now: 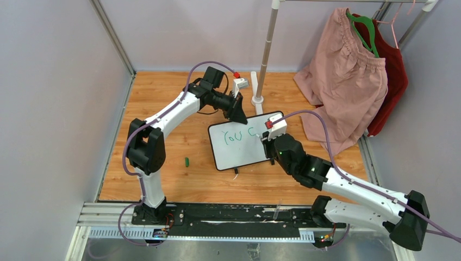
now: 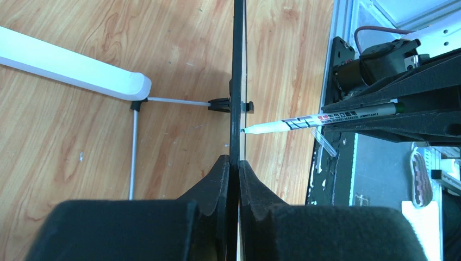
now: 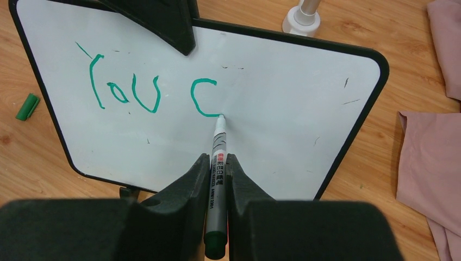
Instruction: Write a sentence on the whiteboard
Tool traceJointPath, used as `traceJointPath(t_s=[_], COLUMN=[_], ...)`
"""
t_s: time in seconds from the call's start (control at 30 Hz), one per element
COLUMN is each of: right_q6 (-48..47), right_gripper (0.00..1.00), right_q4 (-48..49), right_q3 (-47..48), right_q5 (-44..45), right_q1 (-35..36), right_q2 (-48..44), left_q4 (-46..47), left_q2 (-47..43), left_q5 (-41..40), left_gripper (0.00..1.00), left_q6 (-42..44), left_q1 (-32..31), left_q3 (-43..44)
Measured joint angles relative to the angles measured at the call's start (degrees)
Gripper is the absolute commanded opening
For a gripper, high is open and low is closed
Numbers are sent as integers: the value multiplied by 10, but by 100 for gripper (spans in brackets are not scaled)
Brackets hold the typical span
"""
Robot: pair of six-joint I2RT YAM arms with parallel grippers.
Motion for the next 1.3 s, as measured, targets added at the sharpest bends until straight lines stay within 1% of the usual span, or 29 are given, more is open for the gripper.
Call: traceJointPath(t_s=[0.4, 0.87, 1.3], right_q6=[-4, -5, -5], right_gripper=[0, 0, 0], right_q4=[3, 3, 20], right_q3=[-10, -9, -8], right_q5=[-3, 26, 24], right_q1=[0, -2, -4], right_q2=[-51, -20, -8], left_q4=[0, 0, 3], left_q2=[0, -5, -6], left_q5=[0, -1, -5], left_gripper=[0, 0, 0], left_q6=[0, 0, -1], left_q1=[0, -1, -1], left_q3=[0, -3, -6])
